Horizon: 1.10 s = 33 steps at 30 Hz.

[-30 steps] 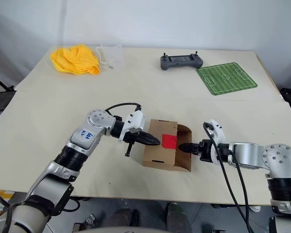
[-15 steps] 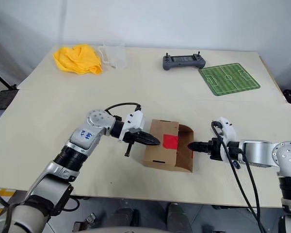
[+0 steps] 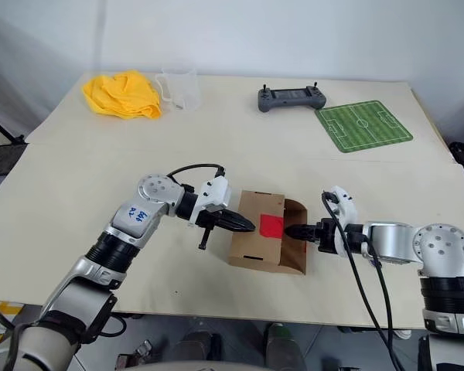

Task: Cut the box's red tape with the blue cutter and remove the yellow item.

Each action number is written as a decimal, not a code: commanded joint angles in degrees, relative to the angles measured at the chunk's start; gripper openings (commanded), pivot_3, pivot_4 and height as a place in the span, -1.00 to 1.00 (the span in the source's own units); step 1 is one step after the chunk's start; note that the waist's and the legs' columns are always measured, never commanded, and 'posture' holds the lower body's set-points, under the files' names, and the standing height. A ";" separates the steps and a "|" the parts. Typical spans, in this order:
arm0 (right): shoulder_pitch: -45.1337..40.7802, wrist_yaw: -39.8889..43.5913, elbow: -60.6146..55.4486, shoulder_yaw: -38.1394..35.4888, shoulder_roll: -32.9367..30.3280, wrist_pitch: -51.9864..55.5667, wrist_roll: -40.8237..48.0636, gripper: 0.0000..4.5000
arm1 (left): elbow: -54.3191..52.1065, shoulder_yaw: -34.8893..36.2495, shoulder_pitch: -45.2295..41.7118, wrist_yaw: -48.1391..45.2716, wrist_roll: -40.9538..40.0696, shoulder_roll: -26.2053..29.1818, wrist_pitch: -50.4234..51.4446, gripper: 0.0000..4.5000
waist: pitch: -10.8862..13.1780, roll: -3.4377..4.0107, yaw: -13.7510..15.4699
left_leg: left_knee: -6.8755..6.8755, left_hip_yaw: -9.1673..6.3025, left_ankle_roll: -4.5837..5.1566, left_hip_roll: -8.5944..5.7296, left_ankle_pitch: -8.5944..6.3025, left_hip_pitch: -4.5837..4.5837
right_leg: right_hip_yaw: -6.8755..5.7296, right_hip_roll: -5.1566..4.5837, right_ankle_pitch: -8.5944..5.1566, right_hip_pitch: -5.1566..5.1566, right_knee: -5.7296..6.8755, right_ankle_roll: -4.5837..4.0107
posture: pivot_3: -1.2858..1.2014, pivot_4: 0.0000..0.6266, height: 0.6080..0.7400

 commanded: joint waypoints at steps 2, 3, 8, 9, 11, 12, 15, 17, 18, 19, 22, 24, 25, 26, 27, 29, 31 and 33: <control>0.91 0.46 -0.41 0.08 0.59 1.86 0.38 -0.37 | 1.83 -1.81 1.18 0.00 2.39 0.71 0.59 -1.00 | 0.00 0.00 0.08 | -0.01 0.00 0.00 0.00 0.00 -0.01 | 0.00 0.00 0.00 0.00 -0.01 0.00 | 0.03 -0.52 1.00; 0.95 0.50 -0.40 -0.14 0.62 1.98 0.38 -0.55 | 1.88 -1.80 1.18 -0.02 2.40 0.73 0.55 -1.00 | 0.00 0.00 0.10 | -0.02 -0.01 0.00 0.00 0.00 -0.01 | 0.00 0.00 0.00 -0.01 -0.03 0.00 | 0.03 -0.52 1.00; 1.26 0.58 -0.37 -1.27 0.27 1.98 0.55 -0.98 | 2.17 -1.79 1.11 0.05 2.44 0.62 0.43 -1.00 | -0.01 0.01 0.12 | -0.03 -0.01 -0.01 0.00 -0.01 -0.02 | -0.01 -0.01 0.00 0.01 -0.08 0.00 | 0.03 -0.52 1.00; 1.32 0.58 -0.37 -1.38 0.18 1.95 0.58 -0.98 | 2.21 -1.79 1.10 0.07 2.44 0.59 0.43 -1.00 | -0.01 0.01 0.12 | -0.03 -0.01 -0.01 0.00 -0.01 -0.02 | -0.01 -0.01 0.00 0.01 -0.08 0.00 | 0.03 -0.52 1.00; 1.92 0.79 -1.25 -2.48 -1.08 1.94 1.63 -0.98 | 2.14 -1.65 1.31 0.23 2.39 0.65 0.49 -1.00 | -0.01 0.01 0.14 | -0.03 -0.01 -0.01 0.00 -0.01 -0.03 | -0.01 -0.01 0.00 0.01 -0.09 0.00 | 0.03 -0.52 1.00; 2.13 0.89 -1.77 -3.09 -1.86 1.99 2.50 -0.98 | 2.08 -1.52 1.47 0.35 2.34 0.71 0.55 -1.00 | -0.01 0.02 0.15 | -0.03 -0.01 -0.01 0.00 -0.01 -0.03 | -0.02 -0.01 0.00 0.00 -0.09 0.00 | 0.03 -0.52 1.00; 2.42 1.20 -3.37 -4.51 -4.28 1.79 3.85 -0.98 | 1.85 -1.14 2.01 0.88 2.17 0.77 0.93 -1.00 | -0.01 0.05 0.40 | -0.05 -0.04 0.00 -0.01 -0.02 -0.08 | -0.05 -0.03 0.00 0.00 -0.16 0.00 | 0.03 -0.52 1.00; 2.32 1.29 -4.13 -5.07 -6.28 1.62 5.56 -0.98 | 1.67 -0.87 2.44 1.41 2.05 0.72 1.31 -1.00 | -0.01 0.05 0.51 | -0.05 -0.05 0.02 -0.02 -0.03 -0.14 | -0.07 -0.05 0.00 -0.01 -0.23 0.00 | 0.03 -0.52 1.00; 1.77 1.11 -4.84 -5.17 -7.67 1.55 6.84 -0.98 | 1.69 -0.65 2.71 1.71 1.99 0.75 1.47 -1.00 | -0.01 0.05 0.55 | -0.05 -0.06 0.04 -0.03 -0.05 -0.16 | -0.08 -0.07 0.01 0.00 -0.27 0.01 | 0.03 -0.52 1.00; 1.26 0.86 -5.53 -5.22 -9.01 1.36 8.14 -0.98 | 1.65 -0.47 3.01 2.04 1.94 0.74 1.65 -1.00 | 0.01 0.08 0.59 | -0.05 -0.06 0.06 -0.04 -0.06 -0.19 | -0.08 -0.09 0.01 -0.01 -0.30 0.02 | 0.03 -0.52 1.00; -0.29 -0.11 -7.11 -4.18 -13.11 0.60 12.22 -0.98 | 1.65 -0.10 3.79 3.01 1.98 0.58 2.03 -1.00 | 0.02 0.10 0.94 | -0.04 -0.06 0.13 -0.08 -0.10 -0.24 | -0.10 -0.14 0.02 -0.01 -0.44 0.04 | 0.03 -0.52 1.00; -1.94 -0.99 -8.18 -2.72 -15.95 0.15 14.89 -0.98 | 1.74 0.13 4.29 3.69 1.91 0.20 2.02 -1.00 | 0.02 0.11 1.28 | -0.04 -0.06 0.14 -0.08 -0.11 -0.25 | -0.10 -0.15 0.03 -0.01 -0.47 0.04 | 0.03 -0.52 1.00; -3.01 -1.78 -8.66 -1.65 -17.36 -0.23 16.58 -0.98 | 1.81 0.24 4.52 4.04 1.85 -0.10 2.02 -1.00 | 0.02 0.11 1.52 | -0.03 -0.06 0.14 -0.08 -0.11 -0.25 | -0.11 -0.15 0.03 0.00 -0.49 0.05 | 0.03 -0.52 1.00; -4.20 -2.48 -9.26 -0.45 -18.71 -0.52 18.00 -0.98 | 1.87 0.33 4.73 4.35 1.83 -0.42 1.96 -1.00 | 0.02 0.11 1.70 | -0.03 -0.06 0.14 -0.08 -0.11 -0.25 | -0.12 -0.16 0.03 0.01 -0.51 0.05 | 0.03 -0.52 1.00; -5.09 -2.84 -9.81 0.59 -19.83 -0.70 18.80 -0.98 | 1.91 0.42 4.87 4.68 1.83 -0.77 1.95 -1.00 | 0.02 0.11 1.83 | -0.02 -0.07 0.14 -0.09 -0.11 -0.25 | -0.14 -0.17 0.03 0.02 -0.54 0.05 | 0.03 -0.52 1.00; -6.46 -3.45 -10.67 2.51 -21.90 -1.20 20.37 -0.98 | 1.90 0.53 5.12 5.38 1.87 -1.57 2.07 -1.00 | 0.02 0.11 2.02 | -0.02 -0.11 0.14 -0.09 -0.11 -0.27 | -0.20 -0.20 0.03 0.05 -0.60 0.05 | 0.03 -0.52 1.00; -8.16 -4.29 -11.31 4.56 -23.59 -1.88 21.89 -0.98 | 1.99 0.57 5.37 5.95 1.91 -2.21 2.05 -1.00 | 0.02 0.11 2.05 | -0.02 -0.17 0.19 -0.11 -0.14 -0.32 | -0.28 -0.25 0.03 0.09 -0.73 0.05 | 0.03 -0.52 1.00; -9.91 -4.78 -11.90 6.42 -25.22 -2.13 22.69 -0.98 | 1.97 0.61 5.70 6.49 1.95 -2.77 2.16 -1.00 | 0.02 0.11 2.00 | -0.02 -0.17 0.24 -0.16 -0.17 -0.36 | -0.35 -0.34 0.03 0.09 -0.78 0.06 | 0.03 -0.52 1.00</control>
